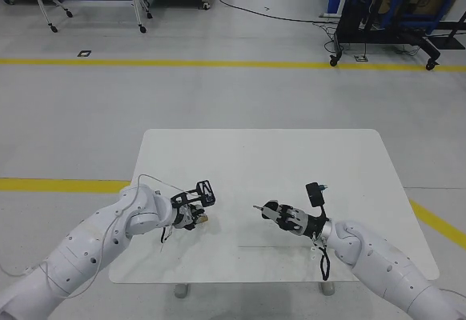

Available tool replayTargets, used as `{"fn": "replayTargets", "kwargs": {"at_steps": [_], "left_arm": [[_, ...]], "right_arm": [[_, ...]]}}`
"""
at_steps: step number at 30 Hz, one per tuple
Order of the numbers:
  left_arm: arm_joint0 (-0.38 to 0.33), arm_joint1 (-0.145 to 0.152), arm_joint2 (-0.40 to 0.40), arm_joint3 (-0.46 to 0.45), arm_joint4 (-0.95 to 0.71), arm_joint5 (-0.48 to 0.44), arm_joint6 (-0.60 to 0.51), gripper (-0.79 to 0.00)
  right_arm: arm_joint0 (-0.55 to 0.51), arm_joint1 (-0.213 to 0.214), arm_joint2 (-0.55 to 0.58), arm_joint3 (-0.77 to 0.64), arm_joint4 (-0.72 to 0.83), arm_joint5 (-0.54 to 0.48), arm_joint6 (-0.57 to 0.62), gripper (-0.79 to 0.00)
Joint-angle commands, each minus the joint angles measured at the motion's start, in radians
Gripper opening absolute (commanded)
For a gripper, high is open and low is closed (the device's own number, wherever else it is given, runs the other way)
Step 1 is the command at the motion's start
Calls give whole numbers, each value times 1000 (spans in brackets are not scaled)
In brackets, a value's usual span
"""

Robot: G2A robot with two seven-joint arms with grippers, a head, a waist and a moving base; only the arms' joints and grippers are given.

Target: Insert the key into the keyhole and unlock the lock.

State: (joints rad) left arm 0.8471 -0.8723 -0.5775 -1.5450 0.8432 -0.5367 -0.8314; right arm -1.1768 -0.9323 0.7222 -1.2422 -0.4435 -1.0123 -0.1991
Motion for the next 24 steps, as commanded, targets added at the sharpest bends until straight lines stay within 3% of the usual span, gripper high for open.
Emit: {"fn": "replayTargets", "kwargs": {"at_steps": [1,18,24], "left_arm": [[-3,-5,2,6,1,2,-5,-785],[-32,-57,22,81,3,19,-8,-785],[-15,-61,-28,90,-36,68,109,-785]], "right_arm": [[0,0,0,0,0,0,0,-785],[0,0,0,0,0,0,0,-785],[0,0,0,0,0,0,0,-785]]}}
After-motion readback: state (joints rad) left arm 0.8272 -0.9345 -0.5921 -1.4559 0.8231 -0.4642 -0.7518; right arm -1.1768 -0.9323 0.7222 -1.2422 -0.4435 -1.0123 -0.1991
